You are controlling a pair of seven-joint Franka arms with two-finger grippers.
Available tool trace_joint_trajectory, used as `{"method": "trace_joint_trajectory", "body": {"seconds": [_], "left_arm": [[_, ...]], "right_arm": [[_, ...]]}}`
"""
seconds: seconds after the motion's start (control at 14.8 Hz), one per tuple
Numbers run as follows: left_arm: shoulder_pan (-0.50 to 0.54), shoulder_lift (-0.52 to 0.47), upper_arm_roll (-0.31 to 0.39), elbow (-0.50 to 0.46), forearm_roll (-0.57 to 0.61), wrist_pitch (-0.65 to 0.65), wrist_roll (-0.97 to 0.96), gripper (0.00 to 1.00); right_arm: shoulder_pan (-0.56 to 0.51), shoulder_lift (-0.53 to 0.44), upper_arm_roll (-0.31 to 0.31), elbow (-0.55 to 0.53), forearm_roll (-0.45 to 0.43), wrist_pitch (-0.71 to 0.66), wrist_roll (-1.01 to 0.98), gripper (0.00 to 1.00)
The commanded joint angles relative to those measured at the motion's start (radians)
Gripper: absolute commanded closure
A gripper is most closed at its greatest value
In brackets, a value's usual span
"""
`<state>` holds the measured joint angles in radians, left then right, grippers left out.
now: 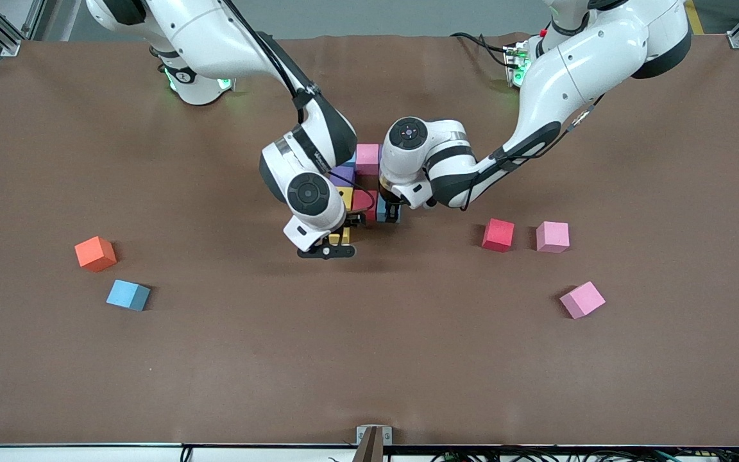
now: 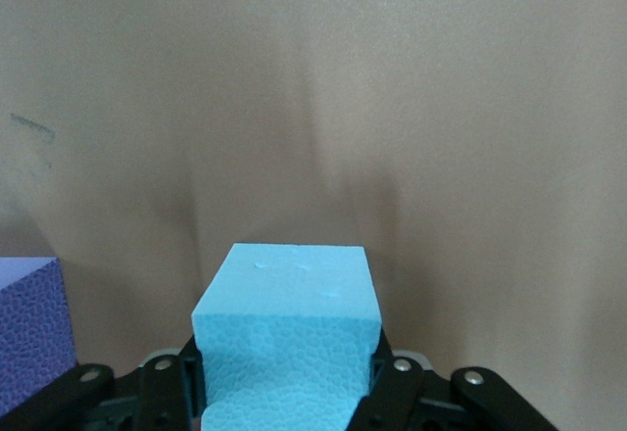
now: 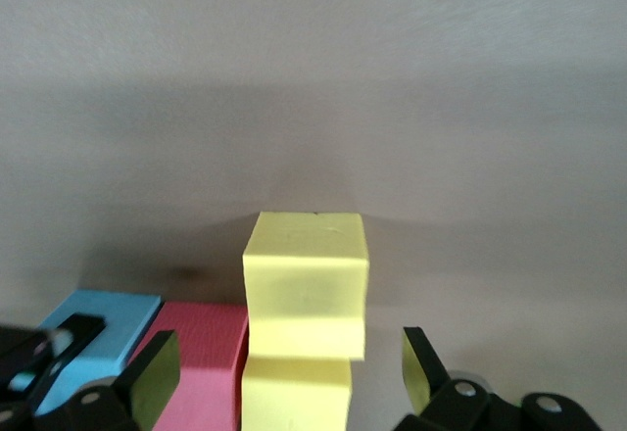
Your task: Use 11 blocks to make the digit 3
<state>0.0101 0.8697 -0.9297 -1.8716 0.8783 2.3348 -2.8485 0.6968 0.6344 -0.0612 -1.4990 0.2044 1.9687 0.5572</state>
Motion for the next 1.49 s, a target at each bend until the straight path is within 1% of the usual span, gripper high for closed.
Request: {"method": "trace_joint_trajectory", "body": {"seconds": [0.0, 0.07, 0.14, 0.2, 0.41, 0.47, 0.54, 0.68, 0.88, 0.95, 1.02, 1.15, 1.42], "left_arm": [[-0.039, -0.003, 0.017, -0.001, 0.056, 0.009, -0.354, 0.61], [-0.038, -0.003, 0.017, -0.001, 0.056, 0.009, -0.354, 0.49], [-0.039, -0.003, 0.017, -0.001, 0.057, 0.009, -0.351, 0.23], [-0.039, -0.008, 0.017, -0.001, 0.056, 0.009, -0.344, 0.00], [-0.035, -0.027, 0.011, -0.001, 0.056, -0.008, -0.339, 0.00], [-0.027, -0.034, -0.001, -0.001, 0.054, -0.023, -0.338, 0.00], [-0.009, -0.034, -0.033, -0.001, 0.054, -0.046, -0.331, 0.00], [0.069, -0.034, -0.131, -0.001, 0.053, -0.101, -0.324, 0.00], [0.210, -0.032, -0.312, -0.003, 0.044, -0.231, -0.275, 0.00], [0.255, -0.032, -0.357, -0.001, 0.042, -0.274, -0.238, 0.00], [0.304, -0.031, -0.392, -0.003, 0.042, -0.307, -0.182, 0.00], [0.398, -0.031, -0.434, -0.004, 0.042, -0.348, -0.036, 0.00], [0.556, -0.031, -0.459, -0.003, 0.042, -0.430, 0.332, 0.00]], "right_arm": [[-0.034, -0.067, -0.049, 0.028, -0.013, -0.083, 0.009, 0.00], [-0.054, -0.082, -0.077, 0.028, -0.014, -0.087, 0.004, 0.00], [-0.075, -0.094, -0.103, 0.023, -0.022, -0.087, -0.002, 0.00], [-0.095, -0.099, -0.120, 0.017, -0.025, -0.088, 0.000, 0.00], [-0.172, -0.107, -0.147, 0.013, -0.042, -0.114, -0.005, 0.00], [-0.198, -0.107, -0.147, 0.011, -0.071, -0.113, -0.023, 0.00], [-0.227, -0.107, -0.147, 0.009, -0.112, -0.107, -0.057, 0.00], [-0.281, -0.105, -0.147, 0.008, -0.166, -0.084, -0.108, 0.00], [-0.376, -0.102, -0.146, -0.026, -0.166, -0.024, -0.228, 0.00], [-0.400, -0.099, -0.146, -0.038, -0.166, -0.004, -0.273, 0.00], [-0.427, -0.099, -0.146, -0.053, -0.166, 0.016, -0.319, 0.00], [-0.476, -0.097, -0.146, -0.082, -0.161, 0.027, -0.397, 0.00], [-0.556, -0.096, -0.144, -0.102, -0.158, 0.028, -0.612, 0.00]]}}
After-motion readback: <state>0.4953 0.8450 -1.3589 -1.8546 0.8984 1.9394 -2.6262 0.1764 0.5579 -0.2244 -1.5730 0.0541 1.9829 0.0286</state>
